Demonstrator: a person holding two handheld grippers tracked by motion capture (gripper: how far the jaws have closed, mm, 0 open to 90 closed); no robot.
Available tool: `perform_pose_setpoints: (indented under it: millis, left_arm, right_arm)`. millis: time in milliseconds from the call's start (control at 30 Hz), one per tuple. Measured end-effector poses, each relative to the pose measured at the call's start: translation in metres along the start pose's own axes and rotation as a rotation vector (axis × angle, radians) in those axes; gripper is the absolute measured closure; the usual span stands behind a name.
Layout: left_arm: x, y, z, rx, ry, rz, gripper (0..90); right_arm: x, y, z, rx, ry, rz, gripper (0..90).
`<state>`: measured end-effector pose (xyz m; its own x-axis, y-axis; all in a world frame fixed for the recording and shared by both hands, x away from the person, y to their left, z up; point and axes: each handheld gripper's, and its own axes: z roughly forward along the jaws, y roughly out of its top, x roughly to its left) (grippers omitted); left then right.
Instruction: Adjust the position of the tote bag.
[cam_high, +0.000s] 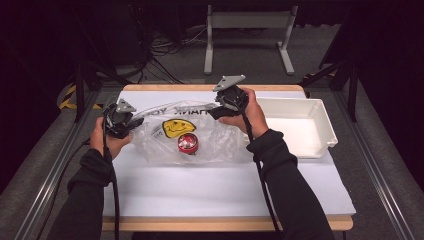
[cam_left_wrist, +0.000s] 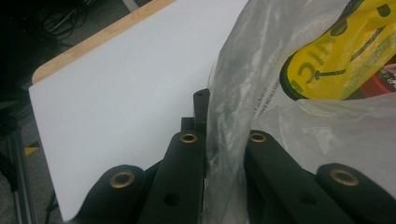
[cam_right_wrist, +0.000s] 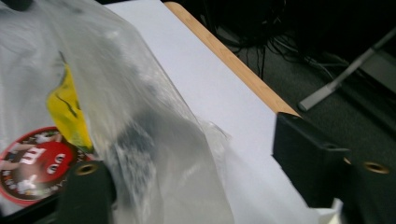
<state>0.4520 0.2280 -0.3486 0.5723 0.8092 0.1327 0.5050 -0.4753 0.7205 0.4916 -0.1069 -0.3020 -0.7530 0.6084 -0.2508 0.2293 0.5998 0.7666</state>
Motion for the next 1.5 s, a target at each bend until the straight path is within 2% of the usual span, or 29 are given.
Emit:
perform_pose_setpoints:
  millis: [100,200,267,300,333,433,500,533,600,633,667,700,733,833,900,967,1000,1033,1100,1167,1200,1300,1367,1433,1467,1500]
  left_arm:
    - [-0.001,0.003,0.002,0.015,0.013,-0.021,90.0]
    - [-0.002,0.006,0.005,0.024,0.028,-0.034,90.0]
    - [-0.003,0.008,0.006,0.030,0.027,-0.036,90.0]
    - [-0.003,0.009,0.007,0.036,0.034,-0.034,90.0]
    - [-0.003,0.009,0.008,0.040,0.032,-0.039,90.0]
    - [0.000,0.009,0.011,0.057,0.026,-0.051,90.0]
    - [0.001,0.008,0.012,0.052,0.016,-0.057,90.0]
    - [0.001,0.008,0.013,0.052,0.015,-0.058,90.0]
    - [0.001,0.007,0.013,0.049,0.016,-0.056,90.0]
    - [0.002,0.007,0.012,0.047,0.014,-0.052,90.0]
    - [0.002,0.007,0.012,0.041,0.007,-0.055,90.0]
    - [0.002,0.007,0.012,0.042,0.015,-0.053,90.0]
    - [0.002,0.007,0.011,0.041,0.015,-0.054,90.0]
    - [0.003,0.006,0.009,0.036,0.008,-0.058,90.0]
    - [0.005,0.005,0.007,0.029,0.004,-0.056,90.0]
    - [0.006,0.005,0.007,0.027,0.004,-0.060,90.0]
    - [0.005,0.005,0.007,0.030,-0.008,-0.060,90.0]
    - [0.005,0.005,0.007,0.030,-0.008,-0.060,90.0]
    - [0.003,0.006,0.007,0.033,0.004,-0.051,90.0]
    - [0.003,0.006,0.008,0.035,-0.010,-0.047,90.0]
    - [0.002,0.006,0.008,0.033,-0.016,-0.049,90.0]
    - [0.001,0.005,0.009,0.025,-0.024,-0.036,90.0]
    - [0.000,0.005,0.008,0.024,-0.025,-0.030,90.0]
    - [-0.001,0.004,0.006,-0.005,-0.065,-0.011,88.6]
    - [-0.002,0.004,0.004,-0.010,-0.050,-0.009,86.0]
    - [-0.002,0.005,0.002,-0.025,-0.058,-0.010,82.2]
  right_arm:
    - [0.012,0.007,-0.003,-0.013,0.011,-0.040,17.2]
    - [0.024,0.015,-0.009,-0.043,0.029,-0.072,13.8]
    - [0.027,0.018,-0.012,-0.057,0.033,-0.085,13.8]
    - [0.034,0.023,-0.022,-0.098,0.047,-0.098,16.8]
    - [0.037,0.025,-0.026,-0.110,0.048,-0.106,19.8]
    - [0.044,0.029,-0.036,-0.127,0.055,-0.134,31.7]
    - [0.047,0.031,-0.039,-0.128,0.054,-0.146,34.5]
    - [0.053,0.033,-0.045,-0.132,0.042,-0.161,41.4]
    - [0.054,0.033,-0.048,-0.132,0.047,-0.151,42.3]
    - [0.053,0.032,-0.048,-0.129,0.048,-0.142,46.8]
    - [0.050,0.031,-0.048,-0.119,0.032,-0.135,54.0]
    - [0.046,0.029,-0.046,-0.103,0.016,-0.121,56.9]
    - [0.041,0.026,-0.042,-0.069,0.018,-0.105,63.1]
    - [0.033,0.017,-0.032,0.013,0.007,-0.112,65.5]
    - [0.027,0.009,-0.023,0.075,0.001,-0.111,64.4]
    - [0.025,0.005,-0.020,0.088,0.001,-0.111,62.0]
    - [0.023,0.000,-0.014,0.127,-0.015,-0.124,54.9]
    - [0.022,-0.001,-0.011,0.150,-0.047,-0.137,51.8]
    - [0.021,-0.001,-0.008,0.157,-0.048,-0.139,50.5]
    - [0.020,-0.001,-0.006,0.179,-0.093,-0.155,49.6]
    - [0.020,-0.001,-0.004,0.190,-0.109,-0.165,52.3]
    - [0.017,-0.003,0.002,0.199,-0.077,-0.153,72.6]
    - [0.017,-0.004,0.006,0.182,-0.052,-0.136,84.0]
    - [0.017,-0.005,0.010,0.186,-0.042,-0.133,88.4]
    - [0.016,-0.006,0.013,0.183,-0.038,-0.125,88.9]
    - [0.016,-0.007,0.015,0.182,-0.033,-0.117,89.3]
